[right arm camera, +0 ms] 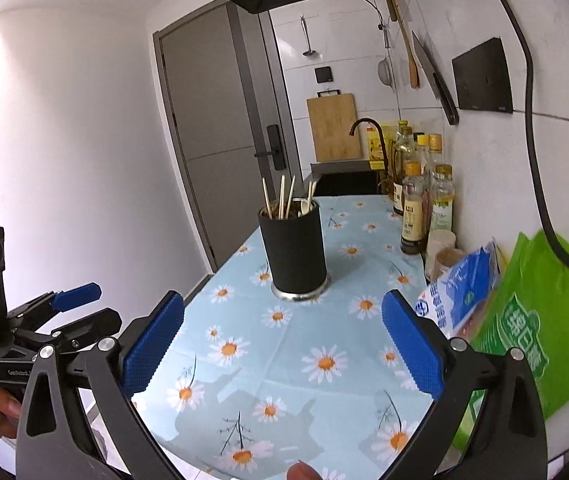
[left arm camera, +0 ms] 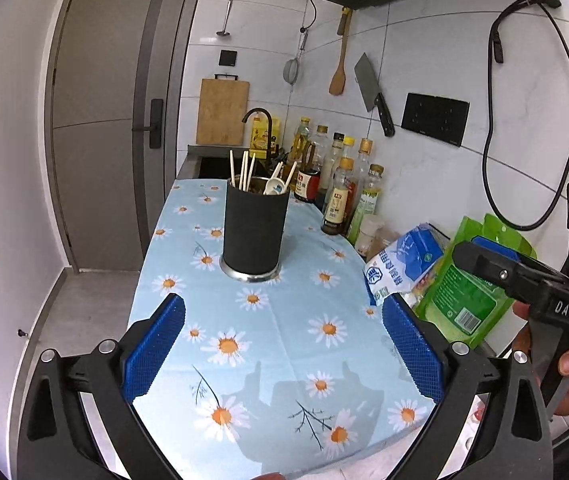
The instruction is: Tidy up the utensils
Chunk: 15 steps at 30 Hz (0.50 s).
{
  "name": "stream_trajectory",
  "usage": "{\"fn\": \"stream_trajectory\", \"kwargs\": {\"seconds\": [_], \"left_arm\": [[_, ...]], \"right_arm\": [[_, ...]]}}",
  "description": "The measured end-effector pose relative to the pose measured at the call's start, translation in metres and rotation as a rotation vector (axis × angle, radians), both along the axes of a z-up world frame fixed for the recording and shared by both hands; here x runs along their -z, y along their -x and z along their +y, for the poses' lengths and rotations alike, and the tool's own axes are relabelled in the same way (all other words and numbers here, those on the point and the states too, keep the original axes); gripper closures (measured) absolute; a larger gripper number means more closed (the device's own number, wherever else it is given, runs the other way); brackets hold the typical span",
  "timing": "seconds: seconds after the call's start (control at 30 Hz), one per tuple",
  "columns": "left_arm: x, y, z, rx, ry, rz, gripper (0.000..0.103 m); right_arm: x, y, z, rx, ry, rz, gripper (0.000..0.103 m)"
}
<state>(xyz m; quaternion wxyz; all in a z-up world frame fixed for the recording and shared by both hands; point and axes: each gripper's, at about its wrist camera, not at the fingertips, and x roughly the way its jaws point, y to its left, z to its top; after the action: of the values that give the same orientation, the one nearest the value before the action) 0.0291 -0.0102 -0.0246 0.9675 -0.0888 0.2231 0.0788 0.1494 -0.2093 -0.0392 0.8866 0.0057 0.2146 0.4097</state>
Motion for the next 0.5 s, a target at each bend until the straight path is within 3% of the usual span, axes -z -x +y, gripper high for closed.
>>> {"fn": "stream_trajectory", "kwargs": {"seconds": [0.27, 0.5], "left_arm": [[0.014, 0.009, -0.006, 0.006, 0.035, 0.041, 0.007], [0.023, 0.014, -0.007, -0.018, 0.015, 0.068, 0.007]], "right_arm": [[0.018, 0.013, 0.0, 0.022, 0.03, 0.049, 0.005], [0.03, 0.018, 0.004, 0.036, 0.066, 0.072, 0.005]]}}
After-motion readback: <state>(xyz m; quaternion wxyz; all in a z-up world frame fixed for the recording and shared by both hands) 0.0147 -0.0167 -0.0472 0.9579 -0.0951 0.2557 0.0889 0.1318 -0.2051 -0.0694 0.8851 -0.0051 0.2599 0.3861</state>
